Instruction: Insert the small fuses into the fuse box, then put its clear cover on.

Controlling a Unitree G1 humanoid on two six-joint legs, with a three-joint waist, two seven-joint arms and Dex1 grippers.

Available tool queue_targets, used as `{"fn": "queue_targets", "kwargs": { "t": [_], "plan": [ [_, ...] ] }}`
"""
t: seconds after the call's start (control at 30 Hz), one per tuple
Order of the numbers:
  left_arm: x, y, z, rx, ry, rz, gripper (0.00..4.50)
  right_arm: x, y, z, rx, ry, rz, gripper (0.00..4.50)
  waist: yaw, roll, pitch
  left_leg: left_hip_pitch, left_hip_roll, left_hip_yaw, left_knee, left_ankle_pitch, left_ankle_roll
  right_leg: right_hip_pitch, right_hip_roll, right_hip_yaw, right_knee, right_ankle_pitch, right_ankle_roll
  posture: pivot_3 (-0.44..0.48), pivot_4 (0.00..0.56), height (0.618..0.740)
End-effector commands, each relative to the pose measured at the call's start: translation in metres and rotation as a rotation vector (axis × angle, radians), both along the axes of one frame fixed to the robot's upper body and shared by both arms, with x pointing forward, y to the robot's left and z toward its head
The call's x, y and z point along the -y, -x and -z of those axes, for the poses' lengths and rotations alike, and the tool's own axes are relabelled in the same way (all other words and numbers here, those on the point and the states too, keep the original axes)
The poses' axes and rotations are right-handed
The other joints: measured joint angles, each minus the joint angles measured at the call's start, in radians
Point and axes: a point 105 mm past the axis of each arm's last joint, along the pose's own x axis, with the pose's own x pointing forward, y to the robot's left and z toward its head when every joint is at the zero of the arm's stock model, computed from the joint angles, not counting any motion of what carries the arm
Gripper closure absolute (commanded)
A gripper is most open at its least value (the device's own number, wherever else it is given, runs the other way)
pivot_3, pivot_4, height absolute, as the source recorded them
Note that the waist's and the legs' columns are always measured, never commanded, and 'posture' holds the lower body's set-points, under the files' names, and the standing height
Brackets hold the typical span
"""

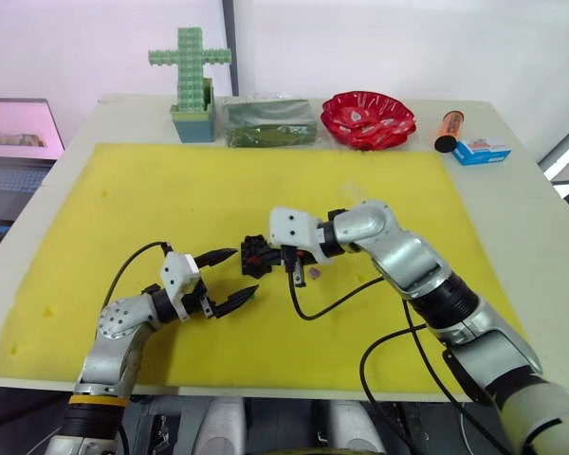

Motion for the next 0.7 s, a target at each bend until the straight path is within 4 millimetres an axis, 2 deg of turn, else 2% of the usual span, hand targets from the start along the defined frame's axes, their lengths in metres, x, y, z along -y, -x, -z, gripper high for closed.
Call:
{"fn": "queue_targets", "kwargs": {
  "t": [0.03, 0.3, 0.7],
  "plan": [
    [-0.001, 0.001, -0.004, 0.028, -0.008, -0.002, 0.04, -0.002, -0.001, -0.019, 0.056, -0.037, -0.011, 4.5, 0.0, 0.0, 0.0, 0.0, 0.0, 0.0, 0.0, 0.0, 0.0, 0.0, 0.0, 0.0, 0.0, 0.0, 0.0, 0.0, 0.15, 0.74],
    [-0.002, 0.001, -0.003, 0.026, -0.01, -0.002, 0.04, 0.003, -0.003, -0.019, 0.066, -0.015, -0.007, 4.5, 0.0, 0.0, 0.0, 0.0, 0.0, 0.0, 0.0, 0.0, 0.0, 0.0, 0.0, 0.0, 0.0, 0.0, 0.0, 0.0, 0.15, 0.74],
    [0.008, 0.006, -0.015, 0.034, -0.008, -0.002, 0.04, -0.001, 0.002, -0.013, 0.053, 0.006, -0.019, 4.5, 0.0, 0.0, 0.0, 0.0, 0.0, 0.0, 0.0, 0.0, 0.0, 0.0, 0.0, 0.0, 0.0, 0.0, 0.0, 0.0, 0.15, 0.74]
  ]
}}
